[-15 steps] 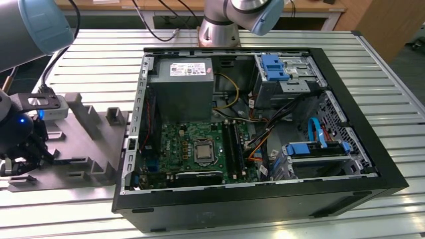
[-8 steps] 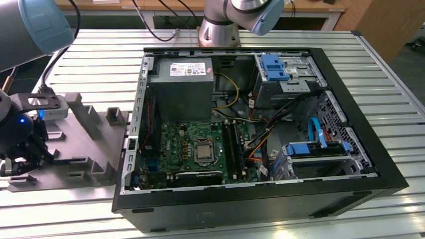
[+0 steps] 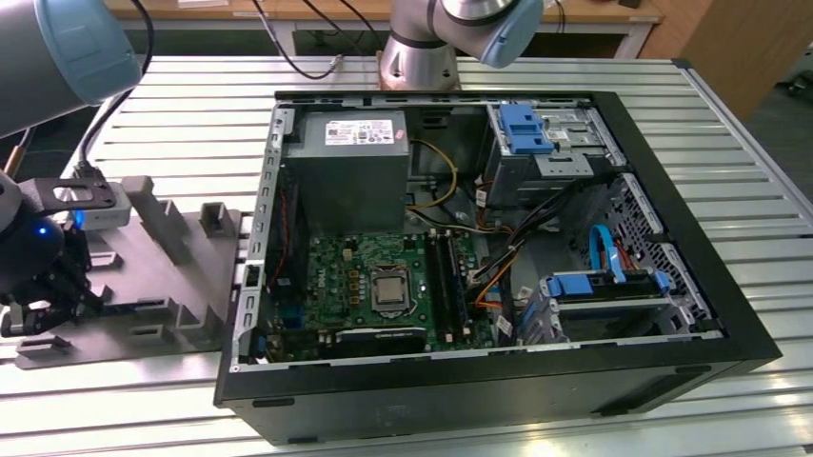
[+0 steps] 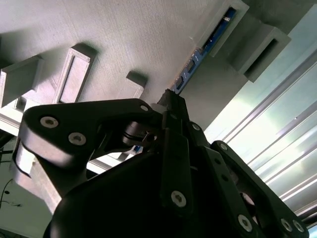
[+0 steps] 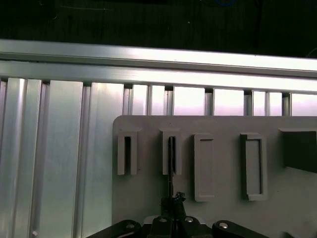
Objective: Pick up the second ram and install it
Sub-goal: 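Pick up the second ram and move it above second insertion slot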
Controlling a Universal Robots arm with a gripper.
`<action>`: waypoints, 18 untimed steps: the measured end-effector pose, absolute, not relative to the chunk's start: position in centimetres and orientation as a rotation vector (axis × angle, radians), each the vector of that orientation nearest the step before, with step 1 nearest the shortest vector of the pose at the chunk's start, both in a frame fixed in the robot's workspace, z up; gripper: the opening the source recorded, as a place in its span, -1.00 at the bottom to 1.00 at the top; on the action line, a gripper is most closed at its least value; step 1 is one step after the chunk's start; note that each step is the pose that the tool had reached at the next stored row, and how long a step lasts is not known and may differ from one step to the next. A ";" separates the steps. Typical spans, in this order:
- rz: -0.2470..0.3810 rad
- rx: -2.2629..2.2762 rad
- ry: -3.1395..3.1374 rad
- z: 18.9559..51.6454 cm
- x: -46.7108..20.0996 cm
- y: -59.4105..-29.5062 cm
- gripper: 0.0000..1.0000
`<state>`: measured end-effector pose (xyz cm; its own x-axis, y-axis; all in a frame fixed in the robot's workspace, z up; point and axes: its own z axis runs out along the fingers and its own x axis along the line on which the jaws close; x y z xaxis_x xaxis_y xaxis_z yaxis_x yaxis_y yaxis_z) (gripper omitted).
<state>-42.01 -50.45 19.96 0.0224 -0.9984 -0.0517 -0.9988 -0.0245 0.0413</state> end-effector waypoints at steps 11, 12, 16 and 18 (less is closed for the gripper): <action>0.103 -2.179 2.249 19.9 -42.0 -50.4 -0.77; 0.103 -2.179 2.249 19.9 -42.0 -50.4 -0.77; 0.103 -2.178 2.250 19.9 -42.0 -50.5 -0.77; 0.103 -2.178 2.250 19.9 -42.0 -50.4 -0.77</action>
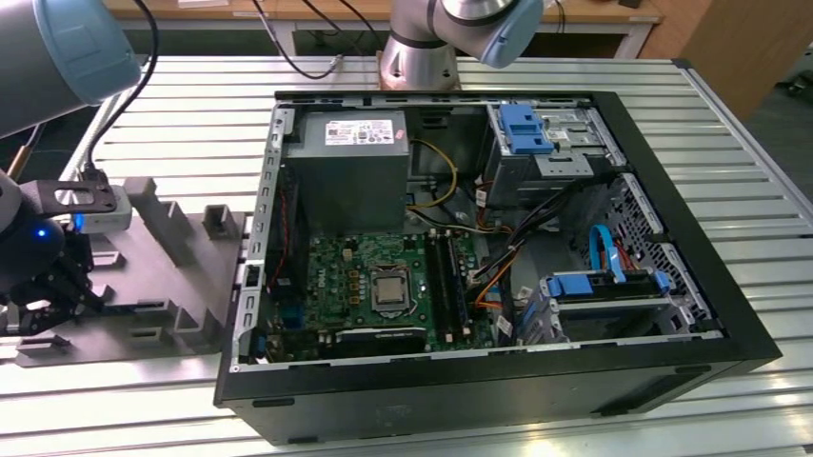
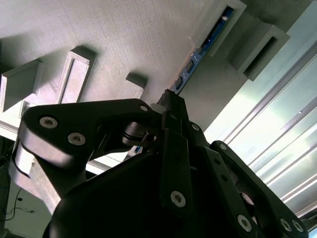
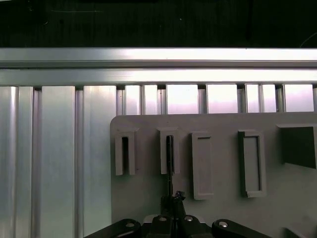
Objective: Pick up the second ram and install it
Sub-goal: 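Pick up the second ram and move it above second insertion slot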
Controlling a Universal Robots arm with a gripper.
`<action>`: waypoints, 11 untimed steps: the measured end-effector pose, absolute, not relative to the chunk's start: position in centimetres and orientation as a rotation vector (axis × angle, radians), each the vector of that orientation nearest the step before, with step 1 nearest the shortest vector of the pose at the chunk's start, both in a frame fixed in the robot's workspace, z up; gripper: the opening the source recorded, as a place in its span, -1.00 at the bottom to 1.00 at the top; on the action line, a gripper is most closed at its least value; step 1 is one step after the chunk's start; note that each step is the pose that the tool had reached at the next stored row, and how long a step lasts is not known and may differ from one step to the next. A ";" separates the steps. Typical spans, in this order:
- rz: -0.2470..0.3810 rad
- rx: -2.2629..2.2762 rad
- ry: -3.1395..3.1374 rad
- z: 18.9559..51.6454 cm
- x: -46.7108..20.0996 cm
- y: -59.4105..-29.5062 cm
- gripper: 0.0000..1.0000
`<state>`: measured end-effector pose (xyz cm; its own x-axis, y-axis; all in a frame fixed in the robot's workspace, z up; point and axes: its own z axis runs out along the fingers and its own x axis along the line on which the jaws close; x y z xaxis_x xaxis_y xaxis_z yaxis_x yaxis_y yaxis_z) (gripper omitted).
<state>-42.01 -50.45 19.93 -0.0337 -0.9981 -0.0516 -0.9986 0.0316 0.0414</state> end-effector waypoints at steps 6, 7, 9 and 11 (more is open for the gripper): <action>0.103 -2.188 2.241 19.9 -42.0 -50.4 -0.77; 0.103 -2.188 2.240 20.0 -42.0 -50.4 -0.77; 0.103 -2.188 2.241 20.1 -42.0 -50.4 -0.77; 0.103 -2.188 2.240 20.1 -42.0 -50.4 -0.77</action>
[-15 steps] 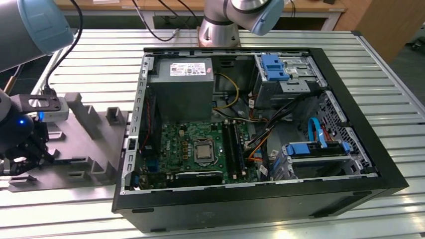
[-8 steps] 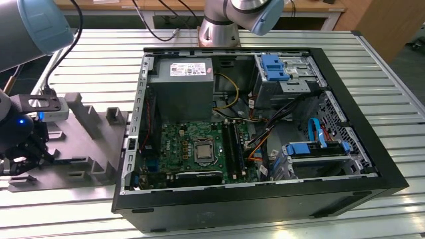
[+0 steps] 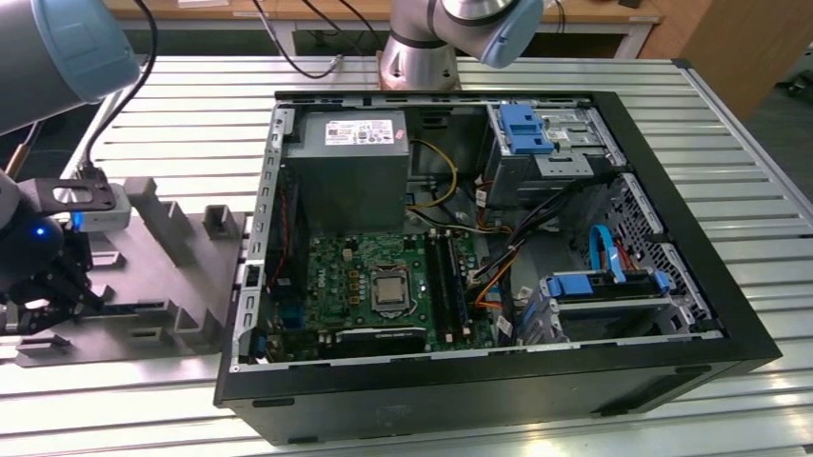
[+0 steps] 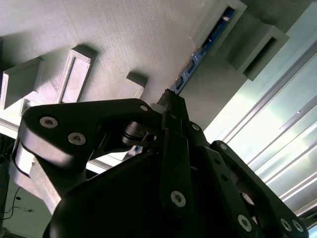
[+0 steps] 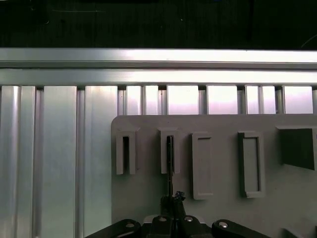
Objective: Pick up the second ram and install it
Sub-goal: 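Pick up the second ram and move it above second insertion slot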
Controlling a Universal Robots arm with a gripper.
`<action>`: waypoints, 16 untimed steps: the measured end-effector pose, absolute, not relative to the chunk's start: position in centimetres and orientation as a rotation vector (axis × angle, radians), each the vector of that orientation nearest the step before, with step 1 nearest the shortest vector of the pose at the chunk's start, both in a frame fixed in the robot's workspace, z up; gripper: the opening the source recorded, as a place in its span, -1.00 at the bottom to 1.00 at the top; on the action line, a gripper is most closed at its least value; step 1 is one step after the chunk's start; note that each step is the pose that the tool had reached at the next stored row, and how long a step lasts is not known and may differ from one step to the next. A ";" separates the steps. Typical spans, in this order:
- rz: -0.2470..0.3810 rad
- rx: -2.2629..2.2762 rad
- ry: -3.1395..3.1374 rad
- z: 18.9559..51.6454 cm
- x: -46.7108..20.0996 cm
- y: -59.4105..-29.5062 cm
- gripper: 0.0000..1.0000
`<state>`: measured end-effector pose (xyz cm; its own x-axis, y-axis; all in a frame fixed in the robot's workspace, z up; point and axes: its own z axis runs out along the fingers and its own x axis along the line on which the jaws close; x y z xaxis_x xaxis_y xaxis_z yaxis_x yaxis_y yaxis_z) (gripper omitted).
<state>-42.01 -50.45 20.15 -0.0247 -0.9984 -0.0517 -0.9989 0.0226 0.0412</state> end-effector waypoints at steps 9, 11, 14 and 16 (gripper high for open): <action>0.103 -2.188 2.241 20.2 -42.0 -50.4 -0.77; 0.103 -2.188 2.241 20.3 -42.0 -50.5 -0.77; 0.103 -2.188 2.241 20.6 -42.0 -50.4 -0.77; 0.103 -2.188 2.241 20.9 -42.0 -50.5 -0.77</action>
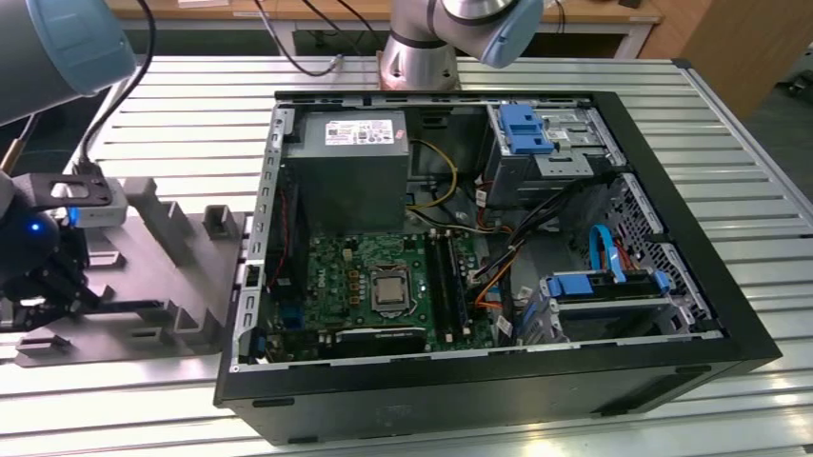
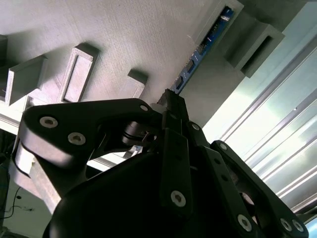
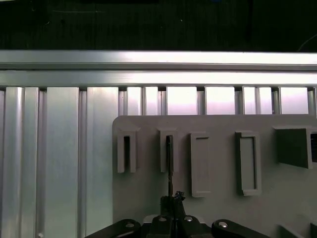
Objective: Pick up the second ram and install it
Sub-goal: 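Pick up the second ram and move it above second insertion slot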
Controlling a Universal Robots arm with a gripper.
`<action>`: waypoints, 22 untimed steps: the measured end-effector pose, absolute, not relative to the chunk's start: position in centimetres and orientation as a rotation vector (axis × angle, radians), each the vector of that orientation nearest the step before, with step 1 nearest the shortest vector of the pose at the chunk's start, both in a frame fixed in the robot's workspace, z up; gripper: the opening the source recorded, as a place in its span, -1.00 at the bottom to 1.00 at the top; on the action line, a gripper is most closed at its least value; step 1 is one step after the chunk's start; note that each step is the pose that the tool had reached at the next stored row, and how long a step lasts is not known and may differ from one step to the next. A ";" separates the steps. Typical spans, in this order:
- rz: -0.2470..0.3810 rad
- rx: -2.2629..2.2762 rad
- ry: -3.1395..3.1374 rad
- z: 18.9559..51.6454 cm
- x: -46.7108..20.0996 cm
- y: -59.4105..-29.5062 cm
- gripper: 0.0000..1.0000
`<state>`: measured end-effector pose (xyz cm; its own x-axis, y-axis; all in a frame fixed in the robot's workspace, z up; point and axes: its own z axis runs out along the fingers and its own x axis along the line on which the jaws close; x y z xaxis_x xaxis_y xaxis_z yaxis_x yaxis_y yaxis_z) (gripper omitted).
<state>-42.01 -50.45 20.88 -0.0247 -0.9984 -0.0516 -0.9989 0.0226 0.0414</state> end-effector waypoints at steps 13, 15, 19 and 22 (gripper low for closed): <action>0.104 -2.188 2.240 23.3 -42.0 -50.5 -0.77; 0.104 -2.188 2.240 23.7 -42.0 -50.4 -0.77; 0.104 -2.188 2.240 24.5 -42.0 -50.4 -0.77; 0.104 -2.188 2.240 24.9 -42.0 -50.4 -0.77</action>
